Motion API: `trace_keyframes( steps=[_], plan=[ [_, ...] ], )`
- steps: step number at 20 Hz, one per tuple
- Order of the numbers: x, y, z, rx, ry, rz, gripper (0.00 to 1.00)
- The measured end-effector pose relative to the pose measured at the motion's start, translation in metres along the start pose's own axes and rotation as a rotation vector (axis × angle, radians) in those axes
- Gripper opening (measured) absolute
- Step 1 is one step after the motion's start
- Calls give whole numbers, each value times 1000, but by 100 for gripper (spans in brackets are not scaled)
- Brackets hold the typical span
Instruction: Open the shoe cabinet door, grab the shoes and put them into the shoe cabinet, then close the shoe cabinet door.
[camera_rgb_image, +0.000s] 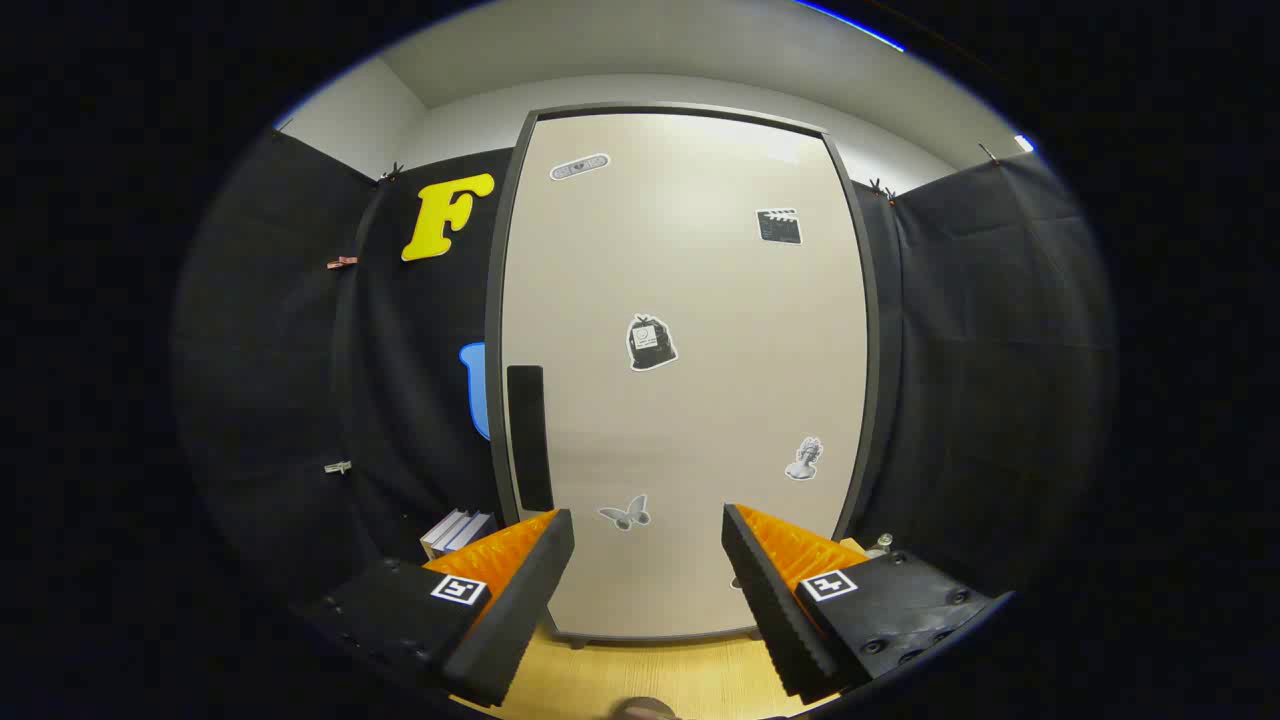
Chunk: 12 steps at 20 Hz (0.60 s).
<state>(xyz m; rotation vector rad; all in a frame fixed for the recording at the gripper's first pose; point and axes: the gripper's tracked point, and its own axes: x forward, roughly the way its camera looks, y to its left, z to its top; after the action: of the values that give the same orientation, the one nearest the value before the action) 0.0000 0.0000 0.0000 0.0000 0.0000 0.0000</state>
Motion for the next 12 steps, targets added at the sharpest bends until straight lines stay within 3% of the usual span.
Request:
trace_keyframes(
  steps=[12],
  plan=[
    [15,18,3,8,-14,-11,98]
  ],
)
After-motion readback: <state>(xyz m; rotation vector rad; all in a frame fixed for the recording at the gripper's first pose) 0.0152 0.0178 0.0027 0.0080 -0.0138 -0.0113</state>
